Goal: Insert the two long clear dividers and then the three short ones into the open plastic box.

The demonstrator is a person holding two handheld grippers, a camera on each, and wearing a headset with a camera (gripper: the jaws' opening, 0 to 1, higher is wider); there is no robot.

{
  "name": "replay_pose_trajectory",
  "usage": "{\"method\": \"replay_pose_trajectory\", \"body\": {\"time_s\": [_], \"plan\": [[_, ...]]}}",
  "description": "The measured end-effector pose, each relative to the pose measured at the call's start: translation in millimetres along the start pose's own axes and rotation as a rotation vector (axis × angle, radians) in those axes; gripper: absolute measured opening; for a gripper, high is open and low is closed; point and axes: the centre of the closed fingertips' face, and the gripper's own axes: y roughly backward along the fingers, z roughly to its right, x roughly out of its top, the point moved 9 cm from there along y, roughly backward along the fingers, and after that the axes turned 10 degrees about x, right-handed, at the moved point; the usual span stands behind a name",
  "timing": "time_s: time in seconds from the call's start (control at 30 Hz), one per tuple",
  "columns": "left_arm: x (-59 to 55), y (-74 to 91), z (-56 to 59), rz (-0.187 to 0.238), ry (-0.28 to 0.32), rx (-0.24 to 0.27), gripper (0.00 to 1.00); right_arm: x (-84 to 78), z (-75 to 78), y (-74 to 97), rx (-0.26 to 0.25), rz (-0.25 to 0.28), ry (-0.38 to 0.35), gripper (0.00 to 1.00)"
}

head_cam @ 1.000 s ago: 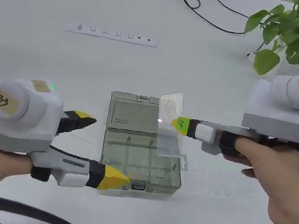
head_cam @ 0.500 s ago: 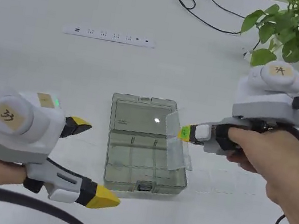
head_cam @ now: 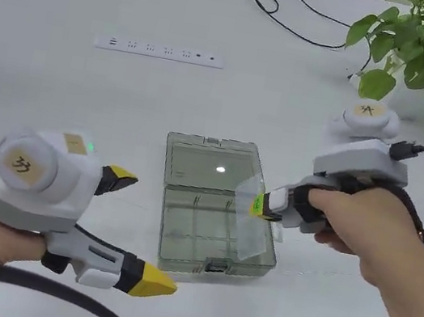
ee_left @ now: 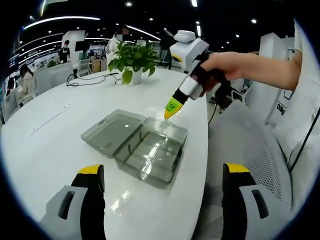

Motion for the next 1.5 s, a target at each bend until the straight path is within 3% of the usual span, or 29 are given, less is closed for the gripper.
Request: {"method": "replay_pose_trajectory", "body": {"time_s": [0.27,0.87,1.5], "plan": [[-0.7,-3.6,-0.8,0.004,0.012,-0.006,1.0,-8.1,-0.8,-6.2,-0.013,-0.003,-0.031,0.07],[-1.6,-7.9,-3.3,0.006,0.027,-0.017,1.0,-5.7,8.3,-16.1,-0.026,-0.019,-0.032,0.07],[0.5,-9.0,-1.5,0.016,0.037,-0.017,1.0,-7.3,-0.3,-20.0,-0.062,-0.026,0.041,0.07]]}}
